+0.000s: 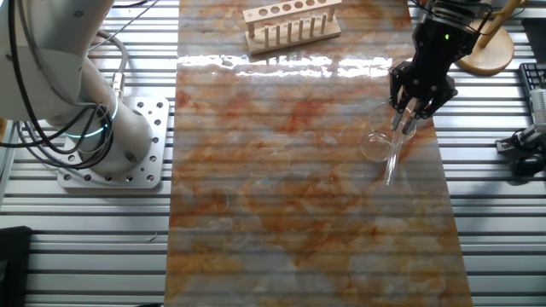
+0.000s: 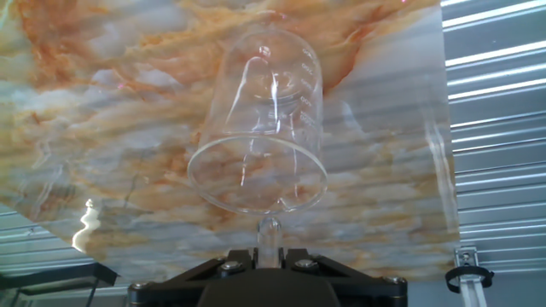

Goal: Pour out the test tube

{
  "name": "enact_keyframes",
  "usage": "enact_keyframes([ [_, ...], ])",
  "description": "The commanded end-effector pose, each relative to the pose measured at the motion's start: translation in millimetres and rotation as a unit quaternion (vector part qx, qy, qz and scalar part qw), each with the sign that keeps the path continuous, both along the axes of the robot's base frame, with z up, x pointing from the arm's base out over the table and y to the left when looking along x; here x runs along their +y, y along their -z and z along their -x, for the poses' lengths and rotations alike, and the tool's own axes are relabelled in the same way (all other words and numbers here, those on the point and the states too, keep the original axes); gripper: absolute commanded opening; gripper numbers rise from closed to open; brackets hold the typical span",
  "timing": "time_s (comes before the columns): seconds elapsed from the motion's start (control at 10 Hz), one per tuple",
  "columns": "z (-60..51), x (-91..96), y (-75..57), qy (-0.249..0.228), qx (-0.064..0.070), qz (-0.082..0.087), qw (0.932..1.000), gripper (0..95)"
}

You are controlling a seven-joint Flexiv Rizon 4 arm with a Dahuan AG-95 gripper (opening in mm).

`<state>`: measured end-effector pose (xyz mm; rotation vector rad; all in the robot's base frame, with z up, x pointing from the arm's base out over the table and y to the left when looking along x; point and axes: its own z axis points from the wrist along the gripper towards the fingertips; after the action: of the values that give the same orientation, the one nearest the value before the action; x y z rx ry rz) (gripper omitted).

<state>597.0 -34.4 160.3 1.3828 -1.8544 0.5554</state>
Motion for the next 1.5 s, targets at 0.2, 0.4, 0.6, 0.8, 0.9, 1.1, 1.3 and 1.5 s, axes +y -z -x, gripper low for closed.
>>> enact_keyframes([
  [0.2, 0.6, -1.2, 0.9, 0.0, -0.001, -0.008, 1.0, 0.0],
  [0.4, 1.3, -1.7, 1.4, -0.003, 0.0, -0.007, 1.0, 0.0],
  [0.6, 4.8, -4.1, 3.1, -0.014, -0.005, -0.005, 0.9999, 0.0],
  [0.8, 7.2, -5.6, 3.5, -0.023, -0.008, -0.007, 0.9997, 0.0],
  [0.9, 7.6, -5.8, 3.6, -0.028, -0.009, -0.008, 0.9995, 0.0],
  [1.1, 7.7, -5.7, 3.5, -0.04, -0.015, -0.011, 0.999, 0.0],
  [1.3, 7.7, -5.6, 3.6, -0.057, -0.019, -0.012, 0.9981, 0.0],
  [1.5, 7.7, -5.6, 3.6, -0.069, -0.024, -0.014, 0.9973, 0.0],
])
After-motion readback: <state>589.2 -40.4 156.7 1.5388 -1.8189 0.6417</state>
